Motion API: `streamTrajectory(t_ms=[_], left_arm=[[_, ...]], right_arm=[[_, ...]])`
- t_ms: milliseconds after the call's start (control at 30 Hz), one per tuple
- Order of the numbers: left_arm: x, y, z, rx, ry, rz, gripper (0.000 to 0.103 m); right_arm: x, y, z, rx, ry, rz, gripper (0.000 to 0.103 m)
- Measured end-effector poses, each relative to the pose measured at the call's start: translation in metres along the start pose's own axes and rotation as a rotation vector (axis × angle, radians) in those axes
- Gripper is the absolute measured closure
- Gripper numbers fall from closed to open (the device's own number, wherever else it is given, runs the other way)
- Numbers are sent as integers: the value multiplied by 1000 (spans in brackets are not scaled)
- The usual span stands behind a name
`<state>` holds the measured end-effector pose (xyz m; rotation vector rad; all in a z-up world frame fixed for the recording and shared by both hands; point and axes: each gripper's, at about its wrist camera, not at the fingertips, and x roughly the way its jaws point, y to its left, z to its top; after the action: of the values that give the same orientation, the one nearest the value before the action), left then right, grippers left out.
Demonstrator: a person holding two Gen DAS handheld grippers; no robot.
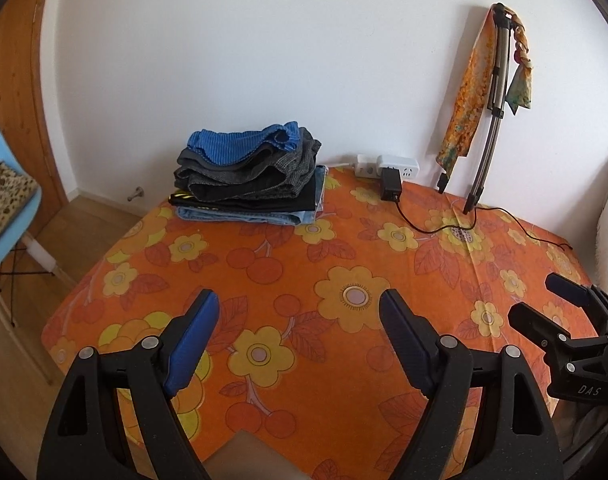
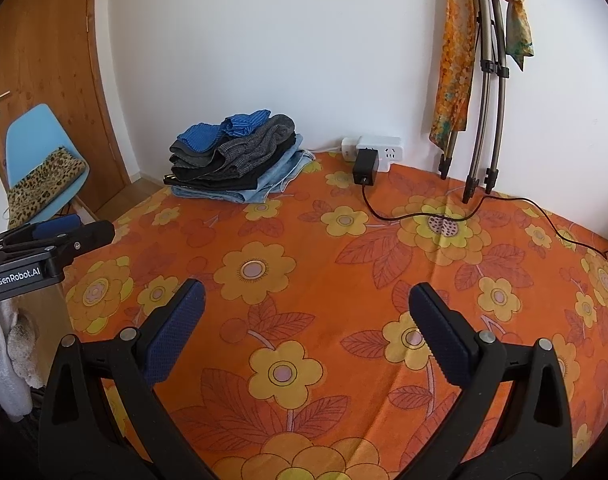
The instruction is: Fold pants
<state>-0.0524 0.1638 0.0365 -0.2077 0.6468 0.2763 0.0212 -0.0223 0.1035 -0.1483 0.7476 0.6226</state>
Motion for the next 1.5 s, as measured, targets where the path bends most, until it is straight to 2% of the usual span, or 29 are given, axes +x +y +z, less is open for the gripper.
streamTrajectory(t_ms=[1500], left_arm=[[-3, 0, 1, 11, -14, 8, 21]], right_arm=[[1, 2, -2, -6, 8, 3, 0]])
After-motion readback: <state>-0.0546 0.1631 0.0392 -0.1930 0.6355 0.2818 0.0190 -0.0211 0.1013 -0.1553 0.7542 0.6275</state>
